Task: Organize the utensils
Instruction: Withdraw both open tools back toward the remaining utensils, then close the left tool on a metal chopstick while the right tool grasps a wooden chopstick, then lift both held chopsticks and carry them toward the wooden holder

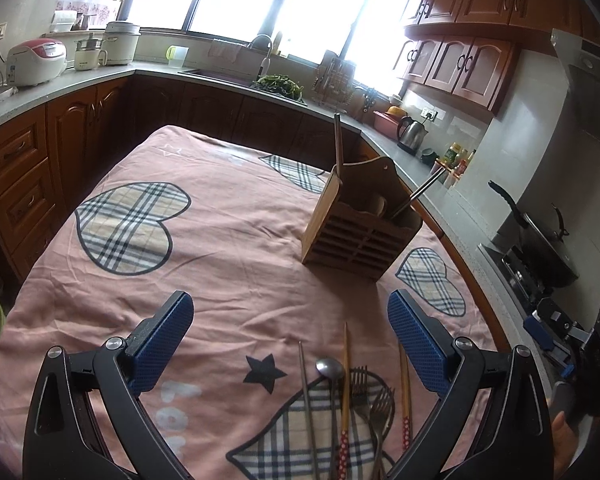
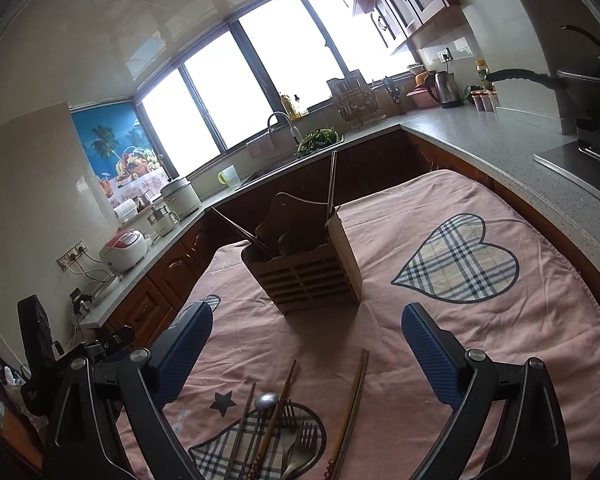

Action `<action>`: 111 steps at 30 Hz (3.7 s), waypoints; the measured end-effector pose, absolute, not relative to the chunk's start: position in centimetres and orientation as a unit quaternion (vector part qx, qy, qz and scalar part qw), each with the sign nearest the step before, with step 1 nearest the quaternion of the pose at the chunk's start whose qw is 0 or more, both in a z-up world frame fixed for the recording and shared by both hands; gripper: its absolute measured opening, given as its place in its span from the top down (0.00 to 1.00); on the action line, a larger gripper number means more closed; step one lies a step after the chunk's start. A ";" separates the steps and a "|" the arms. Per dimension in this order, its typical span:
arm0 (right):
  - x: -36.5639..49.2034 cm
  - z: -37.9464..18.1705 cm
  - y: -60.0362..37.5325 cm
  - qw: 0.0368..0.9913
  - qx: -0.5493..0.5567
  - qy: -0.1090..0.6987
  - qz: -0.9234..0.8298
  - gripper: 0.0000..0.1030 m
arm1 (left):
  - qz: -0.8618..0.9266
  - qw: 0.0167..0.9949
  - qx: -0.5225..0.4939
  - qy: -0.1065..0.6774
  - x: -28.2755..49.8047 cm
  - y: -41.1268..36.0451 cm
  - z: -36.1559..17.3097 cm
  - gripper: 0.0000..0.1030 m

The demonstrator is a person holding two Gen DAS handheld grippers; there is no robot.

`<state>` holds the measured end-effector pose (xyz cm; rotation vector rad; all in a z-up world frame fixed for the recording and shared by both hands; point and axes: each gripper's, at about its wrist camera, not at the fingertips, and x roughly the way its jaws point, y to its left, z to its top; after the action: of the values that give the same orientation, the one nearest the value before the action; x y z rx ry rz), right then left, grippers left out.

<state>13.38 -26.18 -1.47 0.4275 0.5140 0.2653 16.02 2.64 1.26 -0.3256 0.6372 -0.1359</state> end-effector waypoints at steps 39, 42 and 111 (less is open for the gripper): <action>13.2 -9.0 -25.1 0.913 0.169 0.356 0.105 0.19 | -0.075 0.898 -0.064 0.428 17.1 -1.1 -5.6 0.07; 14.0 -9.4 -25.0 0.910 0.164 0.367 0.103 0.31 | -0.078 0.897 -0.052 0.433 17.7 -1.8 -5.8 0.09; 22.1 -9.2 -23.1 0.881 0.143 0.428 0.139 0.96 | -0.139 0.843 -0.012 0.520 24.4 -4.0 -9.3 0.80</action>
<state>22.06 -23.11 -9.24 0.2986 0.8918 0.2899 24.39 -3.95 -9.27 -0.0251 1.0981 -0.2934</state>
